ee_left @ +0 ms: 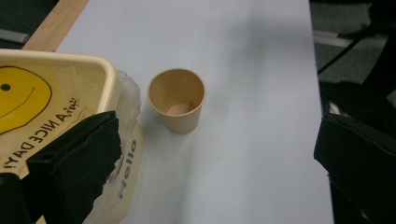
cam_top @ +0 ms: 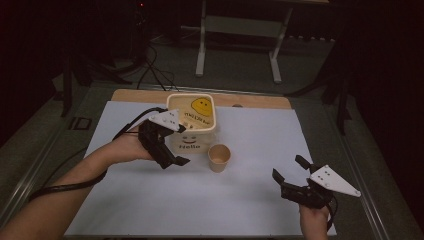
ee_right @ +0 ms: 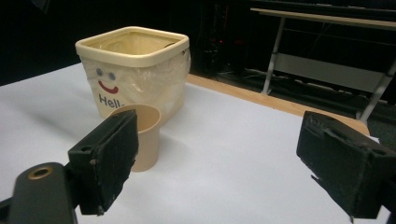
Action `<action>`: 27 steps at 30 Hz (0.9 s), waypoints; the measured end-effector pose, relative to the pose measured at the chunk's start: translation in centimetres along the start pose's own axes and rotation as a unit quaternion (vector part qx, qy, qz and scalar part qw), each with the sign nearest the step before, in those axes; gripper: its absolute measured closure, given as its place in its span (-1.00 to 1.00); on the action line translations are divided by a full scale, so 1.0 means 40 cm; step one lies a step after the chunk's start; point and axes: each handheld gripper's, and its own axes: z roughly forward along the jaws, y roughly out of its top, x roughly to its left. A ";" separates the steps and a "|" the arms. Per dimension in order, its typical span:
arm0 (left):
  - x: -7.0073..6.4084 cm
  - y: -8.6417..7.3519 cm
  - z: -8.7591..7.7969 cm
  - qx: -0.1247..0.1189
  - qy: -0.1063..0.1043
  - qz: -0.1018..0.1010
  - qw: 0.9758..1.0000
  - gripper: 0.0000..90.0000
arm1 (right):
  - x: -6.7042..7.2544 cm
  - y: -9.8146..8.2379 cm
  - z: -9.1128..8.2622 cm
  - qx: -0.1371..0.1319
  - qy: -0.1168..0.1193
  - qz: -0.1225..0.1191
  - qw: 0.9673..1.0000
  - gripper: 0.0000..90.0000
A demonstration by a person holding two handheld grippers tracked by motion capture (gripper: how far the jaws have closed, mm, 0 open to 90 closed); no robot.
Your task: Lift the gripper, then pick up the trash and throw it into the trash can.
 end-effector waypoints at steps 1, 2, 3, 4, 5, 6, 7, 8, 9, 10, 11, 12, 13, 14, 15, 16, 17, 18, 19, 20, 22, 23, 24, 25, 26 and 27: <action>-0.002 0.006 0.009 0.008 0.001 0.003 1.000 -0.97 | 0.000 0.000 0.000 0.000 0.000 -0.001 1.000 -0.72; -0.003 0.012 0.018 0.018 -0.001 0.008 1.000 -0.97 | 0.000 0.000 0.000 0.000 0.001 -0.001 1.000 -0.72; -0.003 0.012 0.018 0.018 -0.001 0.008 1.000 -0.97 | 0.000 0.000 0.000 0.000 0.001 -0.001 1.000 -0.72; -0.003 0.017 0.024 0.023 -0.002 0.011 1.000 -0.97 | 0.000 0.000 0.000 0.000 0.000 -0.001 1.000 -0.72; -0.004 0.022 0.030 0.026 -0.002 0.013 1.000 -0.97 | 0.000 0.000 0.000 0.000 0.001 -0.001 1.000 -0.72; -0.004 0.027 0.034 0.031 -0.007 0.016 0.999 -0.97 | 0.000 0.000 0.000 0.000 0.002 -0.001 1.000 -0.72; -0.005 0.033 0.040 0.033 -0.004 0.020 0.999 -0.97 | 0.000 0.000 0.000 0.000 0.001 -0.001 1.000 -0.72; -0.005 0.039 0.045 0.036 -0.006 0.023 0.999 -0.97 | 0.000 0.000 0.000 0.000 0.001 -0.001 1.000 -0.72; -0.006 0.045 0.050 0.041 -0.008 0.025 0.999 -0.97 | -0.001 0.000 0.000 0.000 0.003 0.000 1.000 -0.72; -0.006 0.051 0.056 0.044 -0.006 0.029 0.999 -0.97 | -0.001 0.000 0.000 0.000 0.002 0.000 1.000 -0.72; -0.007 0.056 0.062 0.047 -0.011 0.031 0.998 -0.97 | -0.001 0.000 0.000 0.000 0.002 0.000 1.000 -0.72; -0.008 0.062 0.070 0.050 -0.009 0.033 0.998 -0.97 | -0.001 0.000 0.000 0.000 0.003 0.001 1.000 -0.72; -0.010 0.067 0.076 0.055 -0.011 0.036 0.998 -0.97 | -0.001 0.000 -0.001 0.000 0.002 0.000 1.000 -0.72; -0.010 0.071 0.084 0.058 -0.014 0.041 0.997 -0.97 | -0.001 0.000 0.000 0.000 0.002 0.000 1.000 -0.72; -0.012 0.076 0.090 0.061 -0.011 0.045 0.997 -0.97 | -0.001 0.000 -0.001 0.001 0.002 0.000 1.000 -0.72; -0.013 0.080 0.096 0.064 -0.016 0.047 0.997 -0.97 | -0.001 0.000 -0.001 0.000 0.001 0.000 1.000 -0.72; -0.014 0.083 0.103 0.068 -0.016 0.050 0.996 -0.97 | -0.001 0.000 -0.001 0.000 0.002 0.001 1.000 -0.72; -0.015 0.087 0.109 0.071 -0.016 0.053 0.996 -0.97 | -0.001 0.000 -0.001 0.000 0.002 0.000 1.000 -0.72; -0.014 0.090 0.115 0.075 -0.021 0.056 0.995 -0.97 | -0.001 0.000 -0.001 0.000 0.001 0.001 1.000 -0.72; -0.015 0.093 0.121 0.079 -0.017 0.060 0.995 -0.96 | -0.002 0.000 -0.001 0.000 0.002 0.000 1.000 -0.72; -0.015 0.098 0.134 0.087 -0.020 0.065 0.994 -0.96 | -0.001 0.000 -0.001 0.000 0.001 -0.001 1.000 -0.72; -0.015 0.100 0.140 0.091 -0.020 0.066 0.993 -0.96 | -0.002 0.000 0.000 0.001 0.002 0.000 1.000 -0.72; -0.016 0.102 0.146 0.096 -0.025 0.068 0.993 -0.96 | -0.001 -0.001 0.000 0.001 0.001 -0.001 1.000 -0.72; -0.016 0.105 0.152 0.100 -0.024 0.072 0.992 -0.96 | 0.000 0.000 -0.001 0.001 0.001 -0.001 1.000 -0.72; -0.016 0.107 0.158 0.105 -0.028 0.072 0.991 -0.96 | -0.001 0.000 -0.001 0.001 0.002 -0.001 1.000 -0.72; -0.017 0.109 0.164 0.109 -0.028 0.076 0.991 -0.96 | -0.001 0.000 -0.001 0.001 0.001 -0.001 1.000 -0.72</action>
